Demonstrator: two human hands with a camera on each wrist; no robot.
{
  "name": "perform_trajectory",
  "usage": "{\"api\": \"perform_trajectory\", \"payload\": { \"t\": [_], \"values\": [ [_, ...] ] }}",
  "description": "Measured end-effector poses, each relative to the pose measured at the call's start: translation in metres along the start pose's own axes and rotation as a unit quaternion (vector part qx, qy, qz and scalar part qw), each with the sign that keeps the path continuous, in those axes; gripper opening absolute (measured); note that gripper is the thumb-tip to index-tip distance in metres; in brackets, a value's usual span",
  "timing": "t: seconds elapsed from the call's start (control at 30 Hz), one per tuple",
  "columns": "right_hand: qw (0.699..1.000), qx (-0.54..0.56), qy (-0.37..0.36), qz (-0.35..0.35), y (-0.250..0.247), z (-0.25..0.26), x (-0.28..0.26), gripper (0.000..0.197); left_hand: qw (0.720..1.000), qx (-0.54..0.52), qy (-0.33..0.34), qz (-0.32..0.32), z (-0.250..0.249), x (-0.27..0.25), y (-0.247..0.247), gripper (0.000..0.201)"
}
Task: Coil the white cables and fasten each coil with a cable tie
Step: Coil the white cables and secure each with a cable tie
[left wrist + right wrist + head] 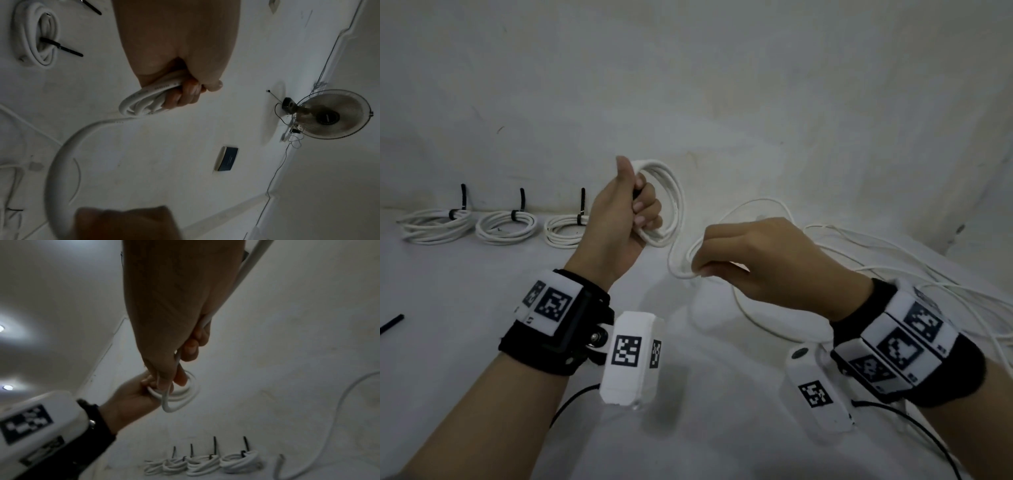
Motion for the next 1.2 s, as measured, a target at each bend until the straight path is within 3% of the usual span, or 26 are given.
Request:
{"api": "perform_trajectory", "payload": {
  "t": [0.3,0.57,0.8,1.03,1.2],
  "values": [
    [0.98,0.179,0.053,-0.064,-0.011,-0.008,0.029,0.01,0.985,0.145,-0.058,0.065,0.019,-0.01,0.019,0.057],
    [0.947,0.224,0.123,-0.194,-0.004,-0.021,0.037,0.013,0.986,0.027,-0.12,0.115,0.011,-0.013,0.025,0.067],
    [0.926,0.217,0.127,-0.28,0.015,-0.023,0.048,0.018,0.983,0.05,-0.154,0.091,0.003,-0.012,0.017,0.058],
    [0.952,0.123,0.127,-0.251,0.036,-0.025,0.043,0.032,0.979,0.09,-0.167,0.076,0.002,-0.013,0.013,0.054],
    [0.967,0.141,0.109,-0.18,0.035,-0.027,0.042,0.037,0.979,0.079,-0.167,0.084,-0.001,-0.013,0.014,0.055]
  ]
}}
Point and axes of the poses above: each hand's wrist, its own x-axis towards the middle knuckle, its own y-axis out of the palm, z = x × y, the point moved 1 cm from there along x, towards the middle knuckle, and after that the axes turned 8 degrees about z, right-handed, at the moved point
